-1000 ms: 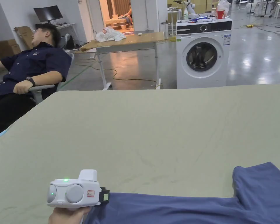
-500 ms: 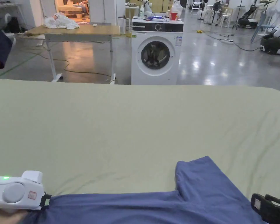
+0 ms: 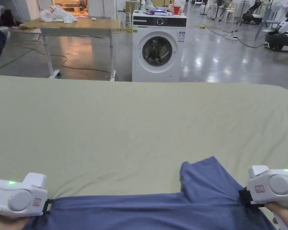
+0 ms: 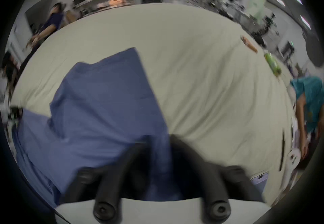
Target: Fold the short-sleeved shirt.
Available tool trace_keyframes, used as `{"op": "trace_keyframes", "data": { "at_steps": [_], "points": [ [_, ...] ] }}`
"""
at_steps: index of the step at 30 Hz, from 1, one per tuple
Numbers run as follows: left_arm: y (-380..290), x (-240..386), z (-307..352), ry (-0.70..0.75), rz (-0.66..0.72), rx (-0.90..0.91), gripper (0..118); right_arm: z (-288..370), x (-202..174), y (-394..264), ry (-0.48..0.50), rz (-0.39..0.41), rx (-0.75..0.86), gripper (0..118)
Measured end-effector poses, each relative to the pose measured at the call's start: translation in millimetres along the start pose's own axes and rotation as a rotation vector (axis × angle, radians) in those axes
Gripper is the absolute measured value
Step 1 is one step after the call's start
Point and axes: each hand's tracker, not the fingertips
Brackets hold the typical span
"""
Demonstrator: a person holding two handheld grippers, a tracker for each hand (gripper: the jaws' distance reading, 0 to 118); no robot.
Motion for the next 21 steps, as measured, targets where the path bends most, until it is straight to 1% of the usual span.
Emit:
{"op": "trace_keyframes", "data": {
  "at_steps": [1, 2, 3, 4, 5, 6, 7, 8, 9, 10, 11, 13, 15, 16, 18, 21],
  "points": [
    [0, -2, -3, 0.009, -0.012, 0.005, 5, 1, -3, -3, -0.017, 0.03, 0.007, 1],
    [-1, -1, -2, 0.014, -0.017, 0.006, 5, 1, -4, -4, -0.008, 0.047, 0.003, 1],
    [-1, -2, 1, 0.012, -0.022, 0.008, 5, 2, -2, -8, 0.012, 0.029, -0.005, 1],
    [-2, -7, 4, -0.007, -0.046, 0.007, 4, 3, 7, -9, 0.059, -0.055, 0.0, 1],
    [2, -16, 4, -0.023, -0.045, 0.001, 2, 6, 15, -10, 0.106, -0.118, -0.004, 1],
    [5, -26, 13, -0.07, 0.005, 0.002, 0, 17, 24, -15, 0.163, -0.19, 0.028, 1],
    [6, -36, 27, -0.107, 0.076, 0.032, 0, 32, 30, -21, 0.183, -0.224, 0.079, 1],
    [-2, -42, 45, -0.128, 0.121, 0.084, 0, 45, 35, -27, 0.193, -0.224, 0.13, 1],
    [-10, -50, 67, -0.187, 0.149, 0.186, 0, 62, 40, -36, 0.206, -0.196, 0.182, 1],
    [-25, -57, 89, -0.25, 0.153, 0.239, 0, 78, 44, -47, 0.225, -0.182, 0.213, 1],
    [-38, -62, 105, -0.283, 0.157, 0.252, 0, 93, 47, -59, 0.234, -0.181, 0.231, 1],
    [-75, -64, 141, -0.303, 0.151, 0.285, 0, 122, 51, -97, 0.247, -0.183, 0.259, 1],
    [-111, -67, 160, -0.283, 0.153, 0.265, 0, 139, 53, -135, 0.255, -0.223, 0.273, 1],
    [-130, -66, 167, -0.284, 0.173, 0.258, 0, 147, 54, -157, 0.267, -0.259, 0.274, 1],
    [-161, -63, 179, -0.313, 0.227, 0.236, 0, 157, 50, -193, 0.255, -0.314, 0.26, 1],
    [-190, -48, 184, -0.279, 0.235, 0.224, 0, 165, 36, -227, 0.221, -0.319, 0.216, 1]
  ]
}}
